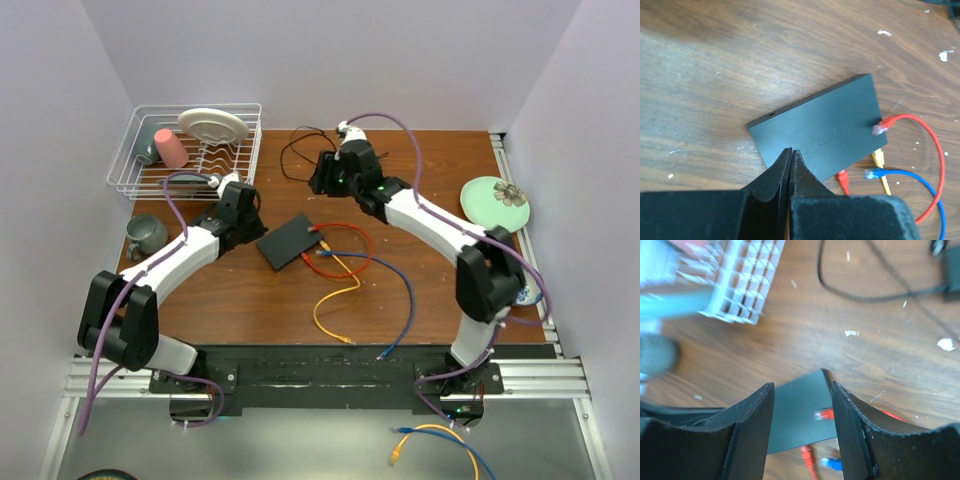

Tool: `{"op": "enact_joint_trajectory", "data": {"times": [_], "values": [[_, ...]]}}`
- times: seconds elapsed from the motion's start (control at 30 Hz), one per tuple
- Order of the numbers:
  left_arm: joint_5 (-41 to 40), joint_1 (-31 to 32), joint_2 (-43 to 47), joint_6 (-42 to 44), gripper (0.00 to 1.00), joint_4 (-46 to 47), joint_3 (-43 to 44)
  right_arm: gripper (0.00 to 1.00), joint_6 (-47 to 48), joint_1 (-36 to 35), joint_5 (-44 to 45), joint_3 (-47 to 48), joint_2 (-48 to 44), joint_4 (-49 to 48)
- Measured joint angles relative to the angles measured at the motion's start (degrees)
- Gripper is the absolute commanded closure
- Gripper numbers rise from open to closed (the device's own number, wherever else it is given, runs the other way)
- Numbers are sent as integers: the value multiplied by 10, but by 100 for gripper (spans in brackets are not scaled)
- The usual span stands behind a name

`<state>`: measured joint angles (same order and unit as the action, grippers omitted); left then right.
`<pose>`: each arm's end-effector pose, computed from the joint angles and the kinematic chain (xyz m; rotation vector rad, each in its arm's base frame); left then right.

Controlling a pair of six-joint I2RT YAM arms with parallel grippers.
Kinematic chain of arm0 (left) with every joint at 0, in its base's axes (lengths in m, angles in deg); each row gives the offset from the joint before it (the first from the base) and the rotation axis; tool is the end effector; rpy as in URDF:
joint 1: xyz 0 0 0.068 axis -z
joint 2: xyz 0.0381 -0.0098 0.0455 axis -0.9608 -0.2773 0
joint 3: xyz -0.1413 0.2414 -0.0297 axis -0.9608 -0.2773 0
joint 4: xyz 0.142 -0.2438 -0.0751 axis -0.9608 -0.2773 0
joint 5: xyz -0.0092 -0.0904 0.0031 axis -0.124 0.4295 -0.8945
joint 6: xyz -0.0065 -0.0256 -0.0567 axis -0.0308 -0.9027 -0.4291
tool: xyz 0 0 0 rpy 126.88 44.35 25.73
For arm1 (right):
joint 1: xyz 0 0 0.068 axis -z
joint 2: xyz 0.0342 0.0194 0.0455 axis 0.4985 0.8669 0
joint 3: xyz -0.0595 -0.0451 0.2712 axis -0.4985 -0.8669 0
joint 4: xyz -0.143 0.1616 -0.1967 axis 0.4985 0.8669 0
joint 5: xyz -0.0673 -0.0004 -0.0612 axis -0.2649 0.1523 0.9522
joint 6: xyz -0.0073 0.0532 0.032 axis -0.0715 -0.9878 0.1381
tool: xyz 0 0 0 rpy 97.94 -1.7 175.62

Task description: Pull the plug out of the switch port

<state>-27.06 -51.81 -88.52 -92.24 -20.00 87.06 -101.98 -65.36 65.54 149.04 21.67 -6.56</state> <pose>0.3144 -0.1180 0.2119 -0.5647 2.3472 -0.3213 0.3926 0.2772 0.2755 -0.0808 2.1283 0.6472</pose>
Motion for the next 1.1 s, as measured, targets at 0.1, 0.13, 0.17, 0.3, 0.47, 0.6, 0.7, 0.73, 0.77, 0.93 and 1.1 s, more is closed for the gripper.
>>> {"op": "enact_joint_trajectory", "data": {"times": [0.1, 0.13, 0.17, 0.3, 0.47, 0.6, 0.7, 0.73, 0.77, 0.93, 1.1], "values": [[15, 0, 1, 3, 99, 17, 0, 47, -19, 0, 22, -40, -70, -19], [27, 0, 0, 3, 99, 26, 0, 47, -25, 0, 28, -58, -90, -23], [35, 0, -1, 5, 99, 32, 0, 47, -31, 0, 32, -76, -109, -23], [82, 0, -24, 6, 99, 71, 0, 48, -40, 0, 55, -151, -153, -16], [146, 1, -81, 2, 99, 109, 0, 48, -33, 0, 74, -224, -164, 9], [183, 2, -118, -5, 99, 138, 0, 49, -11, -3, 70, -247, -169, 13], [200, 3, -145, -7, 99, 150, 5, 49, 10, -12, 52, -245, -169, 10], [205, 4, -155, -9, 99, 152, 9, 49, 19, -18, 47, -239, -164, 13], [208, 4, -162, -9, 99, 153, 11, 49, 26, -23, 41, -234, -158, 15], [221, 5, -183, -14, 99, 176, 18, 49, 60, -60, 29, -216, -115, 16], [224, 5, -186, -16, 99, 183, 18, 48, 90, -87, 31, -216, -93, 21]]}}
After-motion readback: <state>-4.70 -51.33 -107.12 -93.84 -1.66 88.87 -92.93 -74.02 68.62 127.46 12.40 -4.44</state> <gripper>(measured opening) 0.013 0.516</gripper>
